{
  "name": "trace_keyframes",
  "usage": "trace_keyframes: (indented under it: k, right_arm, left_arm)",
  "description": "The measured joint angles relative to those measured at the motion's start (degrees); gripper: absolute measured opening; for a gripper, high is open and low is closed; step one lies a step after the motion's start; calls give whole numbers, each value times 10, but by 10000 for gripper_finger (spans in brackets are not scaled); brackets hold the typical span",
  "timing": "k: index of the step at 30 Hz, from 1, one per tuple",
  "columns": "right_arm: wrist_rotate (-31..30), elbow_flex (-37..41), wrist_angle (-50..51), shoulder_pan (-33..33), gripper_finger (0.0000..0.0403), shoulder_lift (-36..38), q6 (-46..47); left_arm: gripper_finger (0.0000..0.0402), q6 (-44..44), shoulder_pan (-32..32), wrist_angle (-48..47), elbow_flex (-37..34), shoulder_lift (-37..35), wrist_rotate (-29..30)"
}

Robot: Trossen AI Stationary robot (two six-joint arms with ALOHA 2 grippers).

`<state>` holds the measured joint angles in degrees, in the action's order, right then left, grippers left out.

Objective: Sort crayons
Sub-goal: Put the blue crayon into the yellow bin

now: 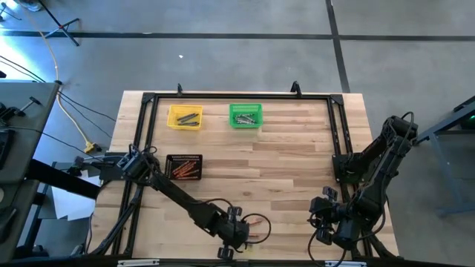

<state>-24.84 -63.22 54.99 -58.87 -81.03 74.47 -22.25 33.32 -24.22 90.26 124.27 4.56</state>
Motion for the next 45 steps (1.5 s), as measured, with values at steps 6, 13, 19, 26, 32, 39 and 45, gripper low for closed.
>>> trace_keyframes:
  k: [6, 13, 19, 26, 32, 39, 45]
  right_arm:
    - [0, 0, 0, 0, 146, 0, -15]
    - [0, 0, 0, 0, 146, 0, -38]
    - [0, 0, 0, 0, 146, 0, -40]
    - [0, 0, -2, 0, 146, 0, -40]
    - [0, 0, -2, 0, 146, 0, -40]
    - [0, 0, -2, 0, 146, 0, -40]
    - [2, 0, -2, 0, 146, 0, -40]
  left_arm:
    - [78, 13, 5, -5, 0, 0, -9]
    - [78, 35, 14, -6, -1, 7, -12]
    - [78, 35, 14, 4, 1, 24, -24]
    - [78, 34, 8, -1, 1, 33, -25]
    - [78, 35, 9, -1, 1, 36, -24]
    - [78, 85, 20, -12, 15, 34, -21]
    - [78, 143, 22, -20, 52, 36, 4]
